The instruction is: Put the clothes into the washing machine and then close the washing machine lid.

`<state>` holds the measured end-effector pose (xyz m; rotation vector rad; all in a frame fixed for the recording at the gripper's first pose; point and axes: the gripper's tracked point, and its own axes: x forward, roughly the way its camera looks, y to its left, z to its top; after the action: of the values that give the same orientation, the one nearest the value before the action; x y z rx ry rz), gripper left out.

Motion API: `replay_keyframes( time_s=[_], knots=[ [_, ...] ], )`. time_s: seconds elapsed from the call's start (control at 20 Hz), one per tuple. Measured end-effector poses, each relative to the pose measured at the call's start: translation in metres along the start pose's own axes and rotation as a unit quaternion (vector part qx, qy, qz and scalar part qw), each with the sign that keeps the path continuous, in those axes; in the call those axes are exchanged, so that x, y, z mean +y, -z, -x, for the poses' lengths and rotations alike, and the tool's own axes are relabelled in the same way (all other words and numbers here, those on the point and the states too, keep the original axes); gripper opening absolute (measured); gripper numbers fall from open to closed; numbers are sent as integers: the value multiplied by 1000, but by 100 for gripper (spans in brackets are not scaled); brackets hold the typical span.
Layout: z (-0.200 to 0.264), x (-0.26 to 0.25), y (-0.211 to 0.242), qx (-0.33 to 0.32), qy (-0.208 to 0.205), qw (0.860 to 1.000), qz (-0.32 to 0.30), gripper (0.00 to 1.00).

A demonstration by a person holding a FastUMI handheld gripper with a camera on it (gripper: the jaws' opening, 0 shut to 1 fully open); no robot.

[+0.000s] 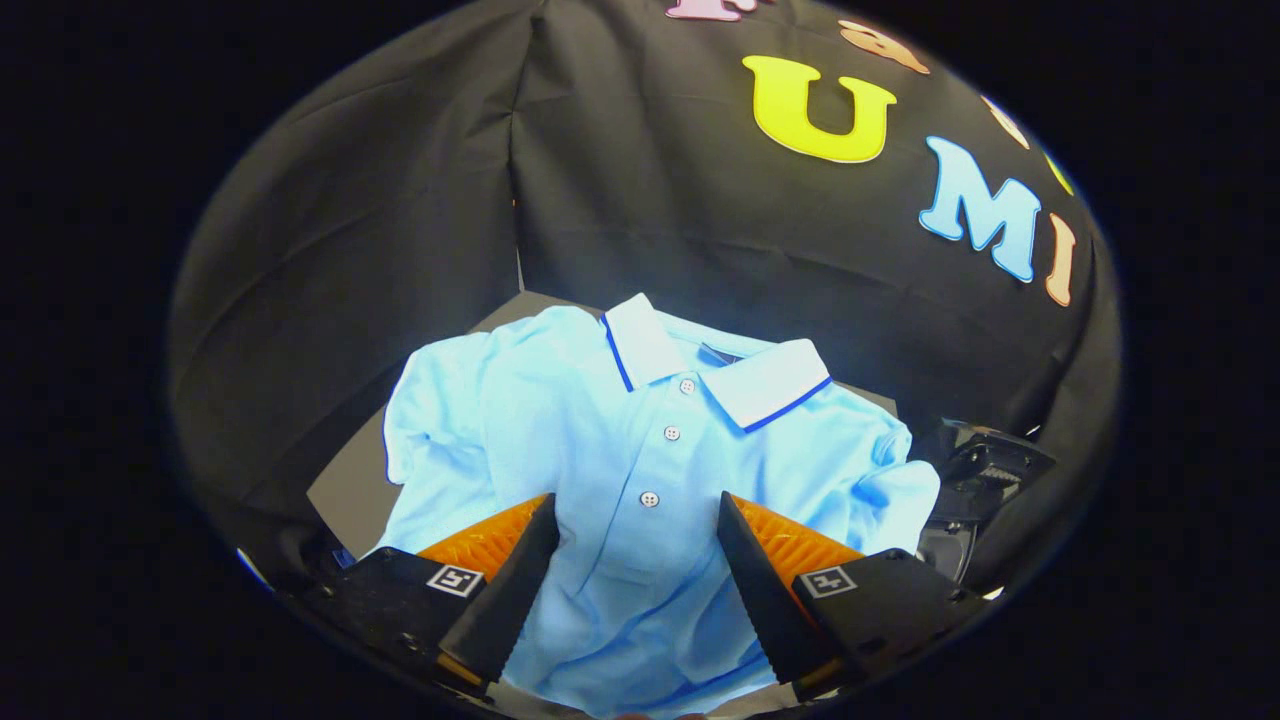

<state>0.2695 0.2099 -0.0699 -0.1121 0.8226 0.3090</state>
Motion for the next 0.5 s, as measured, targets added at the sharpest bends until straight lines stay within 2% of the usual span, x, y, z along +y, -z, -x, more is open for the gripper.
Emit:
replay_keyframes(
  time_s=[0.25, 0.3, 0.5],
  knots=[
    [-1, 5, -1, -6, -17, 1000, 11, 98],
    [-4, 11, -1, -11, -38, 999, 18, 98],
    [-2, 16, -1, 0, -53, 998, 18, 55]
  ],
)
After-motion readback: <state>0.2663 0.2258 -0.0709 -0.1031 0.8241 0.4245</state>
